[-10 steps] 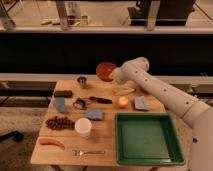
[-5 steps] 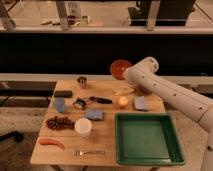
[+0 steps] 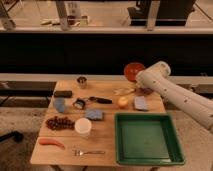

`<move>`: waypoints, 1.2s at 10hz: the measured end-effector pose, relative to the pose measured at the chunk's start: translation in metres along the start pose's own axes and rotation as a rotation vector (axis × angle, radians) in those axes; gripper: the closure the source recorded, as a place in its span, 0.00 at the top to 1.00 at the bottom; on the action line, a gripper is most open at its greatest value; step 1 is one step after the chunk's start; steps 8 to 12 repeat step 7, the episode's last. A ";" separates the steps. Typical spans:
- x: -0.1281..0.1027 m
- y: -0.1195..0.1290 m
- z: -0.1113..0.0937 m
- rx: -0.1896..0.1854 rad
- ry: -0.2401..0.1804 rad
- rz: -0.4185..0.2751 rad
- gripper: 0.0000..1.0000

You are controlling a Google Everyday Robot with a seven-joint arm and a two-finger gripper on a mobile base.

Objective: Stack bowls on top of each other

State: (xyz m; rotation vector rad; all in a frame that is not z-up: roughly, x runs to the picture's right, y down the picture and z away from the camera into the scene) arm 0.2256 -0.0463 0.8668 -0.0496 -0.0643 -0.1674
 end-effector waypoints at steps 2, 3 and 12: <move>0.012 0.006 0.003 0.005 -0.004 0.061 0.02; 0.013 0.003 0.004 0.018 -0.010 0.079 0.02; 0.027 0.000 0.004 0.101 -0.093 0.234 0.02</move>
